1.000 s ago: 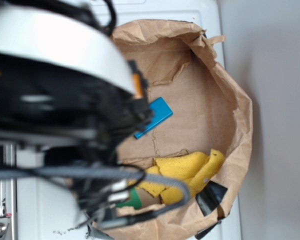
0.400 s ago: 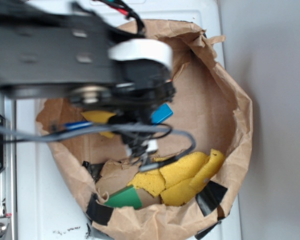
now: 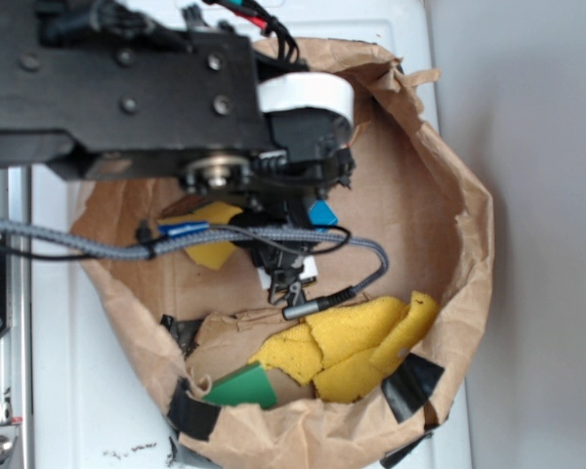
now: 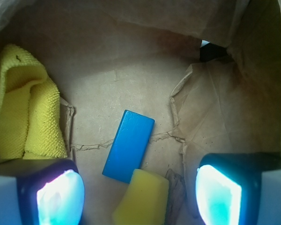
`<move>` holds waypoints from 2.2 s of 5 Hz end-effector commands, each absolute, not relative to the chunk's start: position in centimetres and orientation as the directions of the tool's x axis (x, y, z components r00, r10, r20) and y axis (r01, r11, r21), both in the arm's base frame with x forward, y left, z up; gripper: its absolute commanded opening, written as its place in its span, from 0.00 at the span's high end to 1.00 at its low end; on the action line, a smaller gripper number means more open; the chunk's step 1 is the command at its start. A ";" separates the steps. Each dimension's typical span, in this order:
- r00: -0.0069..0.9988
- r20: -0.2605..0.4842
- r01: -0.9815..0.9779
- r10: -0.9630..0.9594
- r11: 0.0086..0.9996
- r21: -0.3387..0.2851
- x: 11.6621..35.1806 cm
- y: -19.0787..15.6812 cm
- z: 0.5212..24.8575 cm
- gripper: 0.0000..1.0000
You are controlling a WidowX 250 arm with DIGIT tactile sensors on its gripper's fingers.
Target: Grab the blue block.
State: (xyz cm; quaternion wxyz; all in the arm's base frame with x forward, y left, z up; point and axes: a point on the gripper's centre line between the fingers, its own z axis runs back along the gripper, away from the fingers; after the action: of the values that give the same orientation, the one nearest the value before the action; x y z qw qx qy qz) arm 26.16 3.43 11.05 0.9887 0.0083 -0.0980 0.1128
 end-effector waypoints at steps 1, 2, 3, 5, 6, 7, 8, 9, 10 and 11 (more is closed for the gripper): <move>0.927 0.223 -0.295 0.300 0.954 -0.057 27.0 4.5 11.0 0.00; 0.923 0.169 -0.333 0.346 0.937 -0.105 27.3 4.5 10.2 0.00; 0.897 0.153 -0.395 0.414 0.908 -0.141 27.8 4.4 9.0 0.00; 0.888 0.190 -0.388 0.419 0.904 -0.179 29.9 3.8 6.1 0.00; 0.881 0.215 -0.397 0.422 0.905 -0.154 31.0 3.2 4.0 0.00; 0.877 0.239 -0.394 0.416 0.909 -0.134 31.9 3.0 2.9 0.00; 0.873 0.238 -0.398 0.426 0.904 -0.157 31.7 3.2 3.6 0.00; 0.878 0.261 -0.375 0.401 0.915 -0.146 31.0 3.7 2.5 0.00; 0.886 0.277 -0.343 0.372 0.928 -0.147 29.9 4.0 2.0 0.14; 0.881 0.278 -0.350 0.384 0.922 -0.163 29.9 3.8 2.7 1.00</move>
State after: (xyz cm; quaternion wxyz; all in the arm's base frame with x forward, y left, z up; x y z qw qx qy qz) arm 29.84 3.40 2.16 0.9699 -0.0539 -0.1458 0.1874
